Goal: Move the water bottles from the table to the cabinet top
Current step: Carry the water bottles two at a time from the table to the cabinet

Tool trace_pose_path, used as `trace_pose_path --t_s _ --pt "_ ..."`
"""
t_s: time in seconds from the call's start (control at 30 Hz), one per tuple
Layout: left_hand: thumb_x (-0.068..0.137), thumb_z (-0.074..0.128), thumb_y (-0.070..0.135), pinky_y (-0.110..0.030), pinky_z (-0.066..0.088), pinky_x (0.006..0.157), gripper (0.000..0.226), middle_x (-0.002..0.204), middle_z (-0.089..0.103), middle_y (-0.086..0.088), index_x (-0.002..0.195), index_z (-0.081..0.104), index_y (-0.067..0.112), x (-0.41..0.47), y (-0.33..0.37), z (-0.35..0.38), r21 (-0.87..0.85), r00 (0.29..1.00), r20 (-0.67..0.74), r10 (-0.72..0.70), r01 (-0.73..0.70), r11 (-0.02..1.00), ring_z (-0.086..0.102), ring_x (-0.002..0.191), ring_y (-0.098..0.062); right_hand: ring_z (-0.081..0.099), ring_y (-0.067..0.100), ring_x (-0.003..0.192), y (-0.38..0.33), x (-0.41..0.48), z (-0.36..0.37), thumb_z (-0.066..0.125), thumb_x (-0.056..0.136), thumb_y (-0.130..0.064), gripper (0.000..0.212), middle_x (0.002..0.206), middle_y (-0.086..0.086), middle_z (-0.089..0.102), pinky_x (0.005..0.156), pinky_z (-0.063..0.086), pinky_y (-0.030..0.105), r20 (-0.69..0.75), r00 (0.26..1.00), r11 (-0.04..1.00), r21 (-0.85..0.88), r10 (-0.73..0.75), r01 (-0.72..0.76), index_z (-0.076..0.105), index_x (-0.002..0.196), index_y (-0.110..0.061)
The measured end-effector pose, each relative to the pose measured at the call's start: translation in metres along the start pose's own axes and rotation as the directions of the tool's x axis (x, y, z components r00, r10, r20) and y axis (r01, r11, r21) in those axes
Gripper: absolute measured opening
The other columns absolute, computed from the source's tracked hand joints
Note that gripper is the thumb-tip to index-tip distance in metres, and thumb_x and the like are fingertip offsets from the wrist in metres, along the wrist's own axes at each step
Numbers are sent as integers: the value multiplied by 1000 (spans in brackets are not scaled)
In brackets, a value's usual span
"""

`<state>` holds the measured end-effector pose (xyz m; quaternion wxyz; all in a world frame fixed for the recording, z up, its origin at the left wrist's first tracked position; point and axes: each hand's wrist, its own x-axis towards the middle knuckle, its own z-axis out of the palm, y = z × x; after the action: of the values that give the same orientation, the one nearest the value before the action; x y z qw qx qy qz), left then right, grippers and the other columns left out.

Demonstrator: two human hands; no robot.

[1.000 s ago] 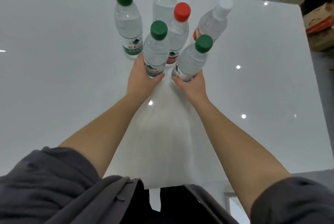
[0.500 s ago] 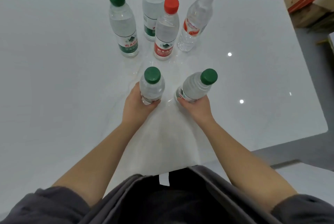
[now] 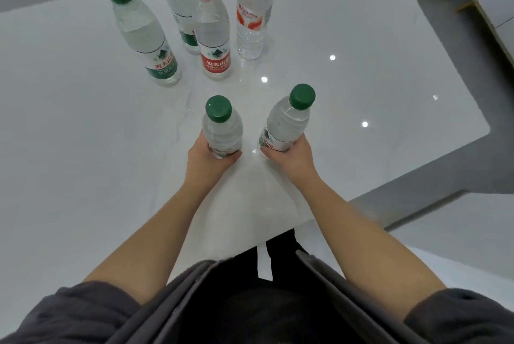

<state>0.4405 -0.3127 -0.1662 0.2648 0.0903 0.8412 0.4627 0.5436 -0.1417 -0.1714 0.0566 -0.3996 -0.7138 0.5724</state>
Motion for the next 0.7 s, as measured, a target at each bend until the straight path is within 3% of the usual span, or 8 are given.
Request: trace_pose_path --t_s 0.1,0.23,0.37,0.43,0.57,0.7 --pt "71 83 28 -5 43 64 36 86 68 10 99 63 15 -25 8 22 -5 997 75 36 -35 999 63 78 2 65 3 99 21 -33 -24 86 67 -28 58 109 -9 70 78 49 13 -76 997 999 27 24 -22 61 118 -17" --pt "72 82 27 -4 41 59 31 79 65 12 92 62 14 -60 22 66 5 976 208 71 -73 997 60 69 6 62 -11 91 48 -81 -74 86 69 -21 53 101 -15 68 74 47 5 -226 969 994 76 96 -81 60 115 -18" --pt "71 83 23 -4 42 62 32 81 65 14 94 63 15 -97 42 120 -12 936 320 144 -148 989 61 72 7 69 11 92 80 -124 -132 85 70 -19 42 97 0 72 81 57 30 -341 933 992 96 111 -83 63 106 -11" --pt "71 84 24 -3 43 64 35 85 66 15 99 64 16 -116 56 146 -32 915 363 176 -177 984 61 76 11 69 9 86 93 -146 -162 85 71 -17 38 93 1 72 76 56 27 -392 912 992 85 123 -97 65 103 -10" --pt "71 85 30 -4 45 69 42 95 69 15 107 65 23 -152 84 196 -70 843 476 250 -247 966 63 86 8 67 6 98 115 -189 -216 87 68 -27 56 107 -5 71 84 56 27 -496 854 986 121 158 -112 61 117 -16" --pt "70 85 30 -9 48 73 45 98 70 13 108 63 24 -178 112 238 -94 740 592 318 -329 940 65 88 6 63 -11 91 128 -230 -259 86 71 -14 56 103 -10 68 76 49 9 -591 784 978 181 193 -104 58 119 -14"
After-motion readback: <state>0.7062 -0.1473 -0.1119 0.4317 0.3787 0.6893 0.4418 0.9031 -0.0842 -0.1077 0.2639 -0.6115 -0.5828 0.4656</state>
